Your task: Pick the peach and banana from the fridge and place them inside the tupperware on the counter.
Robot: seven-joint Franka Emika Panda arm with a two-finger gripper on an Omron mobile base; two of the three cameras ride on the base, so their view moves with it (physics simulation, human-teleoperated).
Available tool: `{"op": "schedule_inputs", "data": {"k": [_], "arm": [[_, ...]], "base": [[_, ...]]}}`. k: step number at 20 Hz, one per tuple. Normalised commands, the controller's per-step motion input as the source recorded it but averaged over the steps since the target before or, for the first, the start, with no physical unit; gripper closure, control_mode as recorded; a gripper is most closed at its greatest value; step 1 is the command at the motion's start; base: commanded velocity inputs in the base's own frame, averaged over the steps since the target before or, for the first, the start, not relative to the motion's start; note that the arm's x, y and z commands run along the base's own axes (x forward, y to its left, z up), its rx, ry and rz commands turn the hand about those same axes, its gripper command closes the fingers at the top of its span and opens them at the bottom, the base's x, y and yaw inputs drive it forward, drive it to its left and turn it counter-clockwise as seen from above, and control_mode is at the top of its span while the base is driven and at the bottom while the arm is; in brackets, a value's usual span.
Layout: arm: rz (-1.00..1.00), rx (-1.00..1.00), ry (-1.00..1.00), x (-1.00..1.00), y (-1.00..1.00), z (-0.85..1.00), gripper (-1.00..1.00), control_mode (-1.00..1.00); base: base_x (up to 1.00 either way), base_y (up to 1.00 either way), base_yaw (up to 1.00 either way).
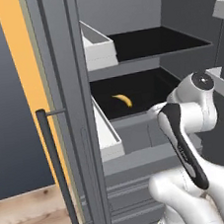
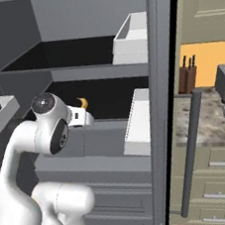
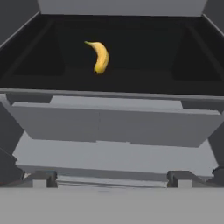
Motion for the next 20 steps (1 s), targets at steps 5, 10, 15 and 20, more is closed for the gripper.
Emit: {"op": "schedule_inputs", "data": {"k": [5,10,15,20], "arm": [[0.01,0.0,0.03,0.93,0.23,-0.08,-1.0,-1.0],[0.0,0.0,0.02,0.91,0.21,-0.1,-1.0,-1.0],[0.0,0.0,0.0,0.76,0.1,-0.14,-1.0,-1.0],[0.0,0.0,0.0,0.71,0.16,-0.16,-1.0,-1.0]], "base": [[0.0,0.0,0.0],[0.0,0.0,0.0],[0.0,0.0,0.0],[0.0,0.0,0.0]]}}
